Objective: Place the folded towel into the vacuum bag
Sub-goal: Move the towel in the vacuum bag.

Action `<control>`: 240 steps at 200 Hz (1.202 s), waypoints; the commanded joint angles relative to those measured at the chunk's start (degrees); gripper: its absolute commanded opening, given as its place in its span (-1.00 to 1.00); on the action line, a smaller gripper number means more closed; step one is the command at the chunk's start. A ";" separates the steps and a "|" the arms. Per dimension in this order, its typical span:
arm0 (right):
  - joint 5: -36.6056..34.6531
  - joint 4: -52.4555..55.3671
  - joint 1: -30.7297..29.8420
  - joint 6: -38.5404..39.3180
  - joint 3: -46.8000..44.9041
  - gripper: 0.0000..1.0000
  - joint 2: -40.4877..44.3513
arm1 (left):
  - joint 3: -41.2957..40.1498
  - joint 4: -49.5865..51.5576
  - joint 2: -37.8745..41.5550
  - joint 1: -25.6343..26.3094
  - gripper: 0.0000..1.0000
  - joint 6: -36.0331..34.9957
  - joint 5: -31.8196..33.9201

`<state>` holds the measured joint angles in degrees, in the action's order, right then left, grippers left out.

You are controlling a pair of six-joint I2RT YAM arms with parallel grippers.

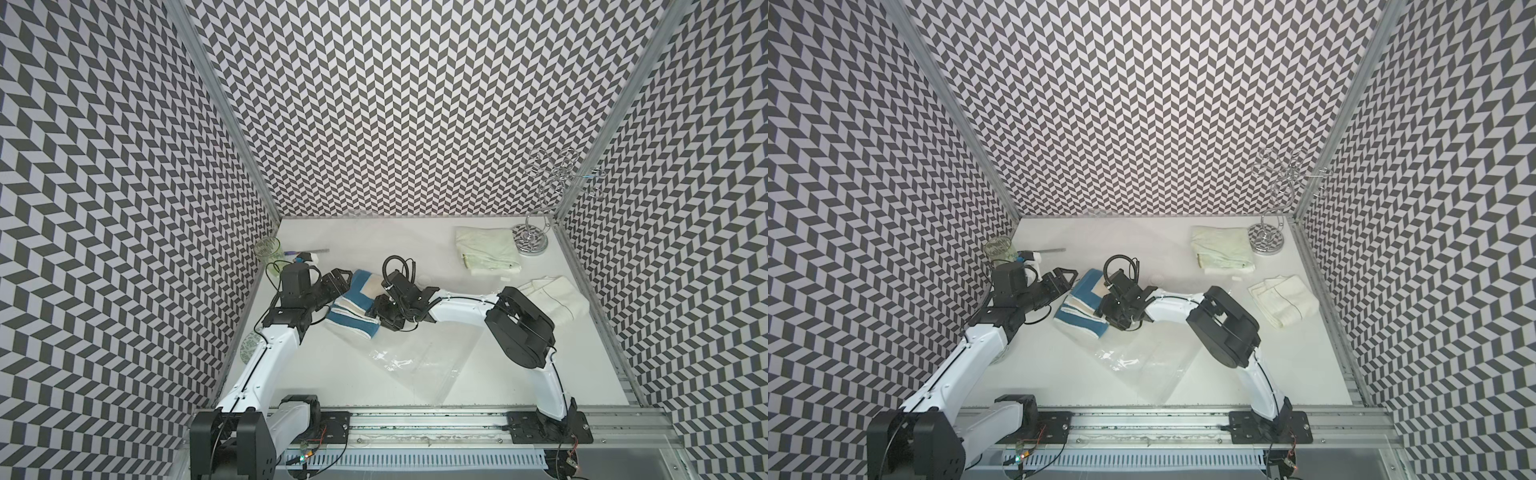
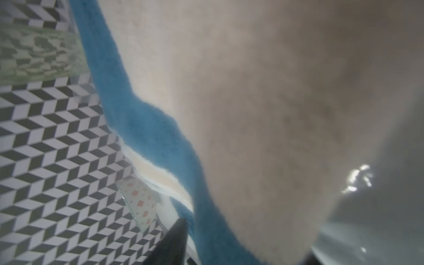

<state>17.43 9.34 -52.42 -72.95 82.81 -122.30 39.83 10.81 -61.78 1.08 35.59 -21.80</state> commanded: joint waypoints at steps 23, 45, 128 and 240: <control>-0.12 1.34 2.44 7.80 4.29 -0.57 2.86 | 0.25 0.86 2.63 -0.20 0.57 -1.20 -1.30; -0.90 9.91 4.25 18.36 7.54 -0.72 7.08 | 1.44 1.66 2.63 -0.20 0.57 -1.39 -2.72; 6.59 17.53 20.25 42.84 -23.19 -0.88 27.72 | 1.94 -4.83 0.82 8.36 0.57 5.55 -3.19; 5.33 17.39 25.69 48.14 -25.33 0.34 27.77 | 0.57 -9.83 -6.42 24.03 0.53 9.54 3.48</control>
<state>22.96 25.67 -27.44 -26.33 55.70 -98.02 41.06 4.51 -68.31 24.80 44.60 -19.22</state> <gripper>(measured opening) 0.600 0.766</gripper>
